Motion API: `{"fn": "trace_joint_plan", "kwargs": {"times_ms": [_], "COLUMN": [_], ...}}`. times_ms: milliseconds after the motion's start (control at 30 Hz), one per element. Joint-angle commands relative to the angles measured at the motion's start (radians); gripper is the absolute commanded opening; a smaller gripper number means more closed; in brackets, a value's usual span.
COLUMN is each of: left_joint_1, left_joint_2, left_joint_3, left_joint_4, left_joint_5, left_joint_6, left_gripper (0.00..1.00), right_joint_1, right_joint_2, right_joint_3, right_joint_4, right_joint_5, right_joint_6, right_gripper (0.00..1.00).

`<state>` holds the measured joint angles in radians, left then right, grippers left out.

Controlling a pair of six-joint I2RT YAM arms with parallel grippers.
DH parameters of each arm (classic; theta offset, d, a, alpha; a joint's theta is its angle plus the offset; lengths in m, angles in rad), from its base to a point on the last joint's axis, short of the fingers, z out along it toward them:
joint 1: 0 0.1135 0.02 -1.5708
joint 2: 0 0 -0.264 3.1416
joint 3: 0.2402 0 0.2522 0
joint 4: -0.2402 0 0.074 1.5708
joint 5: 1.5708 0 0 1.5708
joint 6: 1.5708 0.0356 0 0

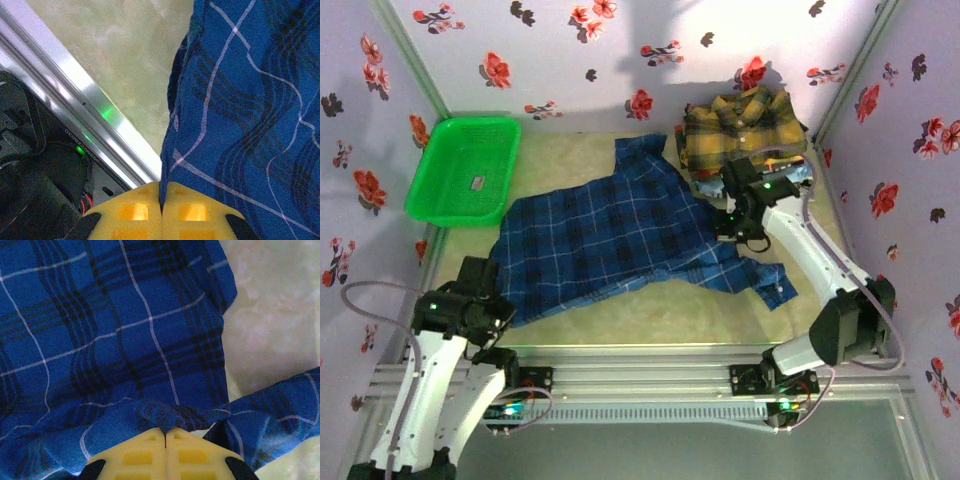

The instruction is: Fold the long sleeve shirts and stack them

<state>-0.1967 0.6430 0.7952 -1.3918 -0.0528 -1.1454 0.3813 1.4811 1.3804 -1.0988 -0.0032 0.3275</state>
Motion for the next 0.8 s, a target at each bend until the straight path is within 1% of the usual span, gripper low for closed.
{"fn": "trace_joint_plan", "kwargs": {"times_ms": [0,133,367,433,600,767], "left_joint_1": [0.018,0.052,0.199,0.257,0.332,0.338], "left_joint_2": [0.015,0.039,0.143,0.165,0.185,0.243], "left_joint_3": [-0.034,-0.045,-0.063,-0.083,-0.083,-0.055], "left_joint_4": [0.02,0.04,0.114,0.147,0.173,0.222], "left_joint_5": [-0.04,-0.042,0.022,0.079,0.138,0.156], "left_joint_6": [0.016,0.055,0.224,0.26,0.283,0.26], "left_gripper": [0.0,0.0,0.01,0.01,0.01,0.0], "right_joint_1": [0.01,0.018,0.038,0.042,0.044,0.048], "right_joint_2": [0.064,0.15,0.281,0.309,0.374,0.409], "right_joint_3": [0.079,0.153,0.276,0.296,0.336,0.341], "right_joint_4": [0.022,0.015,-0.01,-0.011,-0.027,-0.023], "right_joint_5": [0.032,0.06,0.121,0.139,0.182,0.204], "right_joint_6": [-0.076,-0.11,-0.16,-0.173,-0.208,-0.222], "right_gripper": [0.0,0.0,0.0,0.0,0.0,0.0]}}
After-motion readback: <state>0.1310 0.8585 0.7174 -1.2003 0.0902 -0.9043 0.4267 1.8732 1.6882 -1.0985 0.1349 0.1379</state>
